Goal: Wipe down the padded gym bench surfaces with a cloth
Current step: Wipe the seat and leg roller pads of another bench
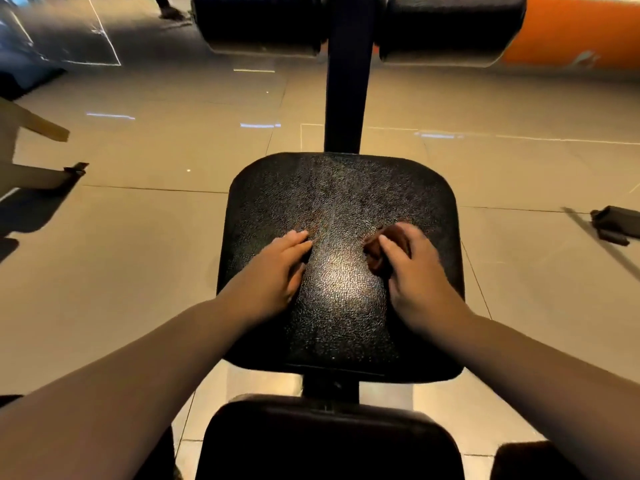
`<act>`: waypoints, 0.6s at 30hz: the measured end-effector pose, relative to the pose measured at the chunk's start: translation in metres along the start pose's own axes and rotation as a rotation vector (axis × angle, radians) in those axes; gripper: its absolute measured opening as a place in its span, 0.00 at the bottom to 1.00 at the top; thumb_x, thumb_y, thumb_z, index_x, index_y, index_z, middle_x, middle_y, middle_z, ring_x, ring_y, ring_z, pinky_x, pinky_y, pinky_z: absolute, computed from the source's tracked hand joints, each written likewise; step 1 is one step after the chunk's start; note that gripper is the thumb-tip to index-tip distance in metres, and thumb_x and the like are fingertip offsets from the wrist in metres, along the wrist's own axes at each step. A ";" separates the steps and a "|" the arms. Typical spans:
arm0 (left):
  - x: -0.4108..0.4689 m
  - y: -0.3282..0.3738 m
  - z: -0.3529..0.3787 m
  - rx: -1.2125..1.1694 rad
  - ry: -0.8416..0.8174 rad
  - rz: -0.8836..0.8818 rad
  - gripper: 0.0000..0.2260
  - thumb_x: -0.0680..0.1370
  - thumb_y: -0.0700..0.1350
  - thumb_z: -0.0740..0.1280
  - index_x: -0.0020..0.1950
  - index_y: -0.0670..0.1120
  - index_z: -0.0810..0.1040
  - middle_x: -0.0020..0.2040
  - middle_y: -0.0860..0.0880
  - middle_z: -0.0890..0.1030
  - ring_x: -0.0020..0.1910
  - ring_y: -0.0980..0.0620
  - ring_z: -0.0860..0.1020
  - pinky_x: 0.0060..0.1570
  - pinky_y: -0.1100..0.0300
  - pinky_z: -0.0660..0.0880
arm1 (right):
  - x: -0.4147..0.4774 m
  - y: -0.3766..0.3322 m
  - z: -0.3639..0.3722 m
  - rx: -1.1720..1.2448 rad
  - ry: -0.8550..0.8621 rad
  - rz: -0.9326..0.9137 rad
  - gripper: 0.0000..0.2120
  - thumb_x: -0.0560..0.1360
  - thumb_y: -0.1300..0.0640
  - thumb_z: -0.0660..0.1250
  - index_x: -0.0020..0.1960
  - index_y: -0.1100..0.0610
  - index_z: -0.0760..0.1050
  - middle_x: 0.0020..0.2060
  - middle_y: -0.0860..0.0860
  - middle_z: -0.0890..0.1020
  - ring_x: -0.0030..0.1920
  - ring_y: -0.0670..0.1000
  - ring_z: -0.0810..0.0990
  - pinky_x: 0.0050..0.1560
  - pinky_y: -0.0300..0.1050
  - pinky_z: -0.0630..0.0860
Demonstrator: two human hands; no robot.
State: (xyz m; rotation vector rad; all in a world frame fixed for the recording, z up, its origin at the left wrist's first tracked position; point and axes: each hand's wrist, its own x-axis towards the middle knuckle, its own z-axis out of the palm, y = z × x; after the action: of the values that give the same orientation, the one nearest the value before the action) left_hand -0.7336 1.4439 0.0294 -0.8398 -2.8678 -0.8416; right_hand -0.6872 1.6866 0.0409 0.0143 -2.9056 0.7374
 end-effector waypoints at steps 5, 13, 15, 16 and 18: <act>-0.007 -0.008 -0.005 -0.017 -0.052 -0.029 0.22 0.80 0.45 0.57 0.73 0.39 0.71 0.75 0.42 0.69 0.76 0.43 0.64 0.76 0.54 0.54 | -0.044 -0.053 0.021 0.027 -0.259 -0.393 0.31 0.77 0.67 0.60 0.79 0.57 0.62 0.80 0.53 0.59 0.79 0.52 0.56 0.79 0.42 0.50; -0.010 -0.028 -0.024 -0.040 0.000 -0.153 0.24 0.80 0.31 0.59 0.76 0.41 0.67 0.78 0.45 0.63 0.78 0.47 0.58 0.78 0.57 0.50 | -0.031 -0.071 0.027 0.005 -0.113 -0.207 0.30 0.79 0.67 0.57 0.80 0.59 0.58 0.80 0.52 0.54 0.80 0.52 0.51 0.76 0.35 0.41; -0.011 -0.033 -0.027 -0.079 0.018 -0.200 0.26 0.77 0.29 0.58 0.75 0.41 0.68 0.78 0.45 0.64 0.78 0.47 0.60 0.78 0.55 0.52 | -0.044 -0.098 0.047 0.021 -0.153 -0.246 0.31 0.78 0.68 0.56 0.80 0.60 0.57 0.81 0.54 0.52 0.80 0.53 0.49 0.80 0.46 0.44; -0.011 -0.033 -0.029 -0.091 0.020 -0.210 0.27 0.75 0.29 0.58 0.75 0.41 0.69 0.77 0.45 0.65 0.77 0.47 0.61 0.78 0.56 0.52 | -0.052 -0.107 0.055 0.033 -0.198 -0.328 0.31 0.76 0.67 0.56 0.80 0.61 0.58 0.81 0.55 0.53 0.80 0.55 0.51 0.80 0.47 0.45; -0.010 -0.034 -0.032 -0.118 0.027 -0.232 0.28 0.74 0.28 0.58 0.73 0.42 0.71 0.76 0.46 0.68 0.76 0.49 0.64 0.76 0.61 0.53 | -0.060 -0.112 0.059 0.028 -0.323 -0.475 0.32 0.75 0.66 0.57 0.79 0.61 0.60 0.81 0.56 0.55 0.80 0.54 0.52 0.79 0.44 0.43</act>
State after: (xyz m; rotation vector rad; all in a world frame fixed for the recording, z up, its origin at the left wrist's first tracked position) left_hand -0.7466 1.3986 0.0381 -0.5035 -2.9557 -1.0439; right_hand -0.6312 1.5585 0.0347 0.8676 -2.9873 0.7386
